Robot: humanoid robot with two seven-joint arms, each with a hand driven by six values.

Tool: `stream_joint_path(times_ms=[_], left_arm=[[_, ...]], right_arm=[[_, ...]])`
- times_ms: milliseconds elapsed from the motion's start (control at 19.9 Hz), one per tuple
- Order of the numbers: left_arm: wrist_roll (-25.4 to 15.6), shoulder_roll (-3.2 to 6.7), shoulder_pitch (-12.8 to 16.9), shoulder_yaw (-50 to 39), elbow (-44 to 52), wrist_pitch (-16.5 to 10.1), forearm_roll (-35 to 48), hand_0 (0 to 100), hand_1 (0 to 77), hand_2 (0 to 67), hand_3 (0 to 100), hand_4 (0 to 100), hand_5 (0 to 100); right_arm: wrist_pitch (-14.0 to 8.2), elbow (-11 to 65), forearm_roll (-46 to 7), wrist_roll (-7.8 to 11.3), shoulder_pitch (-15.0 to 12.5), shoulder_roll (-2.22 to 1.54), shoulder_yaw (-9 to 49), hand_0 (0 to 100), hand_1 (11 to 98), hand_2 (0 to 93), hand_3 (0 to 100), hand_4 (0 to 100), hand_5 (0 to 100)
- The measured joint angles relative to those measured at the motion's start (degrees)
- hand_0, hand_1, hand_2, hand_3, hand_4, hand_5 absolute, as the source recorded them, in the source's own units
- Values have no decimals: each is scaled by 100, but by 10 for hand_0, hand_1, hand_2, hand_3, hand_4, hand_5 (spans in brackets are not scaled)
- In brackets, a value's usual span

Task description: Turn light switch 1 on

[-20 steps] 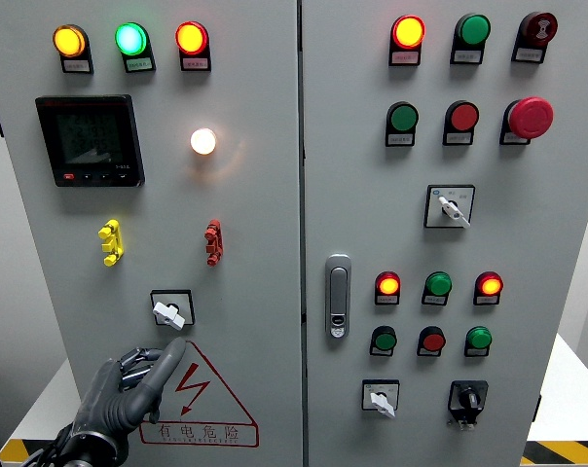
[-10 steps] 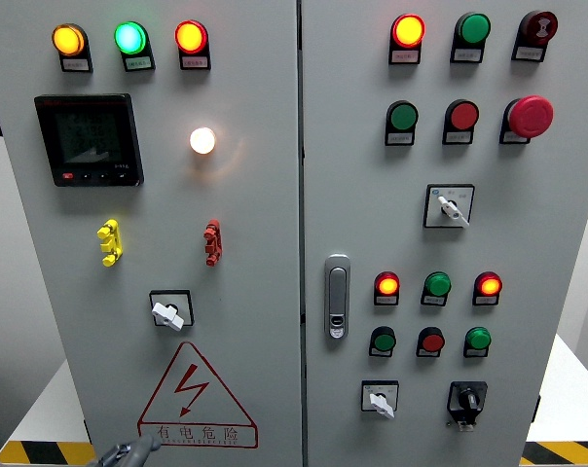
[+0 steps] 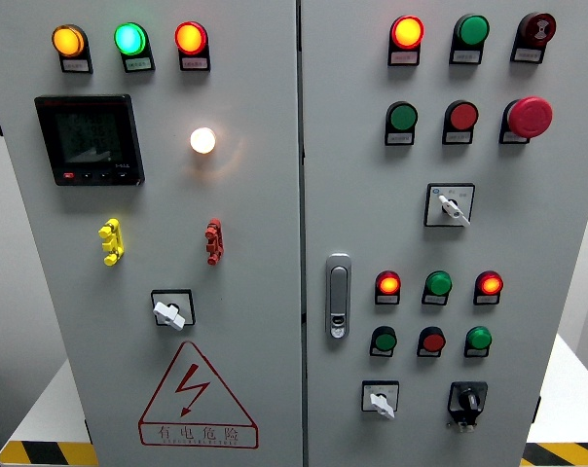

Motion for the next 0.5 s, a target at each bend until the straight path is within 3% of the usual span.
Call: stream_joint_path(times_ms=[201,301,401,501], left_arm=[[-534,24,-348,1095,1730,-79,-1033,0,0,224,404,645,588],[-803,-11,-564,1750,2722,-334,-1467,0,0,223,392,630,596],[-964,-165,-785,2403,3808,-882,-1997,0,0,215,342,583,585],[-1002,-338,-1019,3057,4847,-1672,-2549,0,0,190,205,432,424]], right_arm=[[2,0,0,0,1,2,0,0,198,0,197,194,105],[4,0,0,1,2,2,0,0,197,0,197,194,105],[5,0,0,1,2,1,0,0,198,0,197,194,105],[5,0,0,1,2,2,0,0,181,0,197,194,105]])
